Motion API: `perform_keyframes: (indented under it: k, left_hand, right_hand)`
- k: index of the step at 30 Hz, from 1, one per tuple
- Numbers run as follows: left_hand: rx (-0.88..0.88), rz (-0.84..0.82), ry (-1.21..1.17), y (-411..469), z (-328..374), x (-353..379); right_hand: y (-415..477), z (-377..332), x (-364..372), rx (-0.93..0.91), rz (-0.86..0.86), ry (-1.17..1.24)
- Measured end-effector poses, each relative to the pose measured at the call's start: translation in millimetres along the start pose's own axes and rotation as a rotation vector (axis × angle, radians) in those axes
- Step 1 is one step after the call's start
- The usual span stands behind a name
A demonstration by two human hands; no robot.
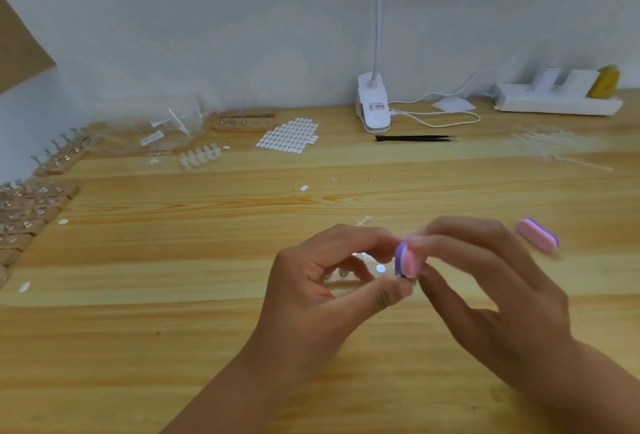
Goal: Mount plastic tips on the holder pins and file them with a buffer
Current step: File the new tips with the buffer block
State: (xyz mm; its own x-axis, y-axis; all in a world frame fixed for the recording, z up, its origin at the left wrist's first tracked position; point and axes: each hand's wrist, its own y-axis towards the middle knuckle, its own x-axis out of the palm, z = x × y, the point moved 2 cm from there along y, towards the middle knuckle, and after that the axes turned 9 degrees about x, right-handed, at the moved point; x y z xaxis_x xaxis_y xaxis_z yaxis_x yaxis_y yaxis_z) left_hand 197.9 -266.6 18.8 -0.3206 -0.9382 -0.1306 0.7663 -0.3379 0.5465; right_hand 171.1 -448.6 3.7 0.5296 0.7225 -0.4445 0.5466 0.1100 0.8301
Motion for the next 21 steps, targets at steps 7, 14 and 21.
perform_keyframes:
  k: [7,14,21]
  left_hand:
    - [0.005,0.015,0.01,0,-2,2]
    - [-0.011,0.043,-0.019,0,-2,-1]
    - [-0.011,0.051,0.098,-2,-3,0]
  right_hand:
    - [1,-3,-1,0.037,0.039,-0.011]
    - [4,12,-2,0.164,0.001,0.007]
    - [4,16,1,0.172,-0.083,0.007]
